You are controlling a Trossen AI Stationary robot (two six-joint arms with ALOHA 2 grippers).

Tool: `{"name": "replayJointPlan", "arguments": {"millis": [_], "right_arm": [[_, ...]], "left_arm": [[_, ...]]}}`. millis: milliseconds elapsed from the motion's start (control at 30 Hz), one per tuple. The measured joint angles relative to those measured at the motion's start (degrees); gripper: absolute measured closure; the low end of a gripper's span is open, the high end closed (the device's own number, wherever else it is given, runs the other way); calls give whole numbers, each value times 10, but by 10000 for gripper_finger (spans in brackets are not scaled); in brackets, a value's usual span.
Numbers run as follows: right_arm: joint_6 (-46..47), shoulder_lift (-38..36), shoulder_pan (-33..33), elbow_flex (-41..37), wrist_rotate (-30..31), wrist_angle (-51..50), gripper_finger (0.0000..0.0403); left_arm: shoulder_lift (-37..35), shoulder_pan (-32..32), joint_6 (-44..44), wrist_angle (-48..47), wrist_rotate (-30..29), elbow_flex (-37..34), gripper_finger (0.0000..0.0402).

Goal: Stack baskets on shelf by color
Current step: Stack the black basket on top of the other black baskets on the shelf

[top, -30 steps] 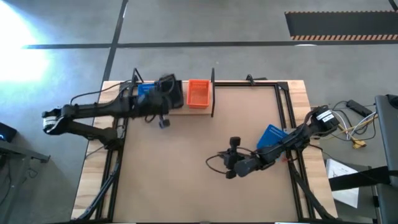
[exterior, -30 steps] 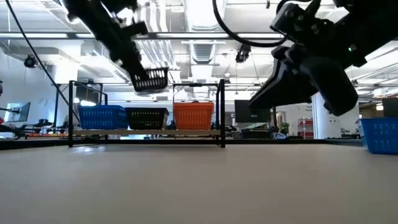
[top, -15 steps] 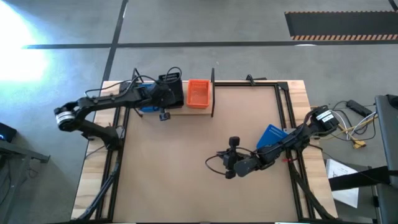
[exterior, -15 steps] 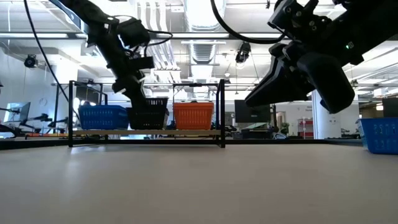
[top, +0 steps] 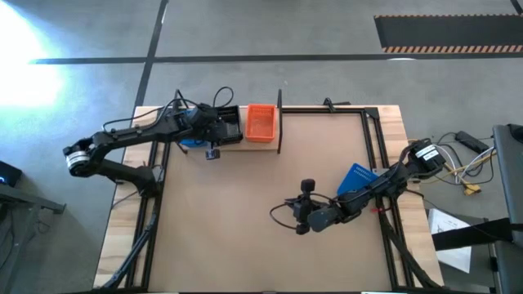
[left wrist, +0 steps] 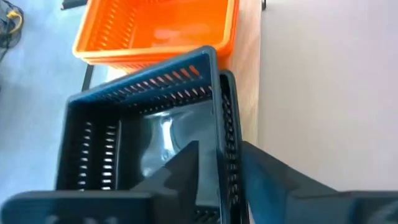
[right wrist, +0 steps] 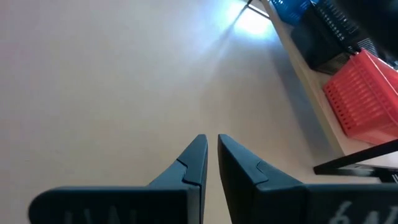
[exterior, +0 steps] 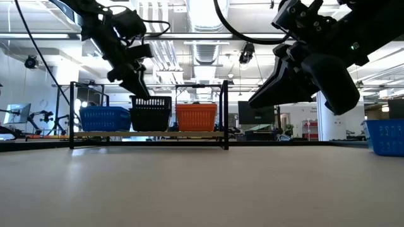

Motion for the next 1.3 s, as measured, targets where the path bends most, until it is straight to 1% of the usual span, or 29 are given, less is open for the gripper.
{"name": "replayJointPlan", "arguments": {"millis": [200, 333, 433, 533, 733, 767, 900, 1000, 1100, 1200, 1300], "right_arm": [[-1, -7, 2, -1, 4, -14, 371], [15, -43, 10, -1, 37, -50, 371], [40, -75, 14, -1, 47, -83, 371], [60, -99, 14, -1, 48, -95, 371], [60, -107, 14, -1, 44, -98, 371], [60, -105, 14, -1, 45, -97, 371], [66, -97, 14, -2, 45, -95, 371], [66, -96, 14, -3, 44, -99, 371], [65, -91, 14, -3, 44, -97, 371], [60, -86, 14, -3, 44, -97, 371], [60, -82, 14, -3, 44, -97, 371]], "left_arm": [[1, 3, -15, 1, 0, -1, 233], [2, 3, -39, 14, 5, -4, 208], [14, 0, -41, 32, 11, -15, 206], [28, 0, -41, 63, 14, -33, 210], [36, 0, -42, 85, 14, -46, 223], [36, 0, -44, 86, 20, -46, 224], [37, 2, -38, 84, 79, -46, 219], [37, 1, -30, 80, 82, -46, 194], [37, 5, -26, 82, 81, -44, 156], [36, 6, -19, 82, 49, -44, 122], [36, 6, 1, 79, 35, -46, 112]]}}
